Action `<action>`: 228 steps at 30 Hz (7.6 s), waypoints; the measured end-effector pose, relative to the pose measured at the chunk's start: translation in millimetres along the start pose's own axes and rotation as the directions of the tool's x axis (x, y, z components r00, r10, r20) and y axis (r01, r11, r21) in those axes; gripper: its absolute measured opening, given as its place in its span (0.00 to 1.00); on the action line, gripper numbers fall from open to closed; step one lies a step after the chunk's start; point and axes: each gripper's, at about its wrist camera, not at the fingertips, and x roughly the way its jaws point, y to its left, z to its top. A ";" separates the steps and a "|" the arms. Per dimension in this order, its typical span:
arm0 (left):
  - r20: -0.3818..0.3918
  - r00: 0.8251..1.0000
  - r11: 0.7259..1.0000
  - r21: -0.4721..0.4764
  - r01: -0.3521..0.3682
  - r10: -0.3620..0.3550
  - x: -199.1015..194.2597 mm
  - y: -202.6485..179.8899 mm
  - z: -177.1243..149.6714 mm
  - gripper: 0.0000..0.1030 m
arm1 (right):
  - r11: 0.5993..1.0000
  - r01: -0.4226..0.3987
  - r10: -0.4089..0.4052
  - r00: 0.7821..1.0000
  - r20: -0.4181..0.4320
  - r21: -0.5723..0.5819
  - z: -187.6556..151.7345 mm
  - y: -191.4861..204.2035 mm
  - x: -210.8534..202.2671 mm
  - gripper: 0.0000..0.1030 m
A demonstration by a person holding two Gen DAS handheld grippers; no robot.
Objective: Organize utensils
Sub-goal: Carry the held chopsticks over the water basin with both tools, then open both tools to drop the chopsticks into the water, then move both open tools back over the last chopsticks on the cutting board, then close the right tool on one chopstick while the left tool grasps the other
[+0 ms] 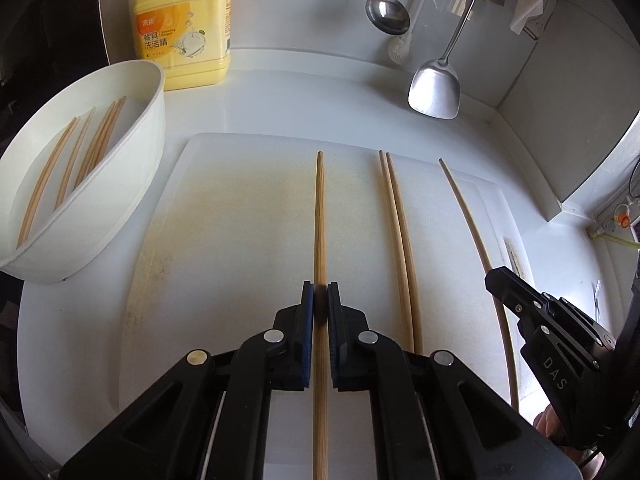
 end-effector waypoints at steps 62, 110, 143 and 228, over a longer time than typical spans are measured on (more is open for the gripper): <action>-0.057 0.998 0.989 -0.141 -0.036 0.028 7.2 317.0 131.7 0.07 | 0.992 -0.112 0.092 0.956 -0.279 -0.058 128.4 336.4 187.2 0.06; 0.026 0.983 0.966 -0.192 -0.173 0.182 -59.6 315.2 99.8 0.75 | 0.992 -0.099 0.081 0.975 -0.205 -0.076 116.6 322.6 122.2 0.42; 0.090 0.970 0.970 -0.118 -0.215 0.226 -119.5 146.1 25.0 0.92 | 0.998 -0.044 0.039 0.995 -0.096 -0.043 32.9 153.7 -18.5 0.58; 0.053 0.994 0.994 0.039 -0.097 0.095 41.3 -26.0 10.6 0.93 | 0.993 0.113 -0.114 0.993 -0.041 -0.038 1.8 -27.4 29.6 0.08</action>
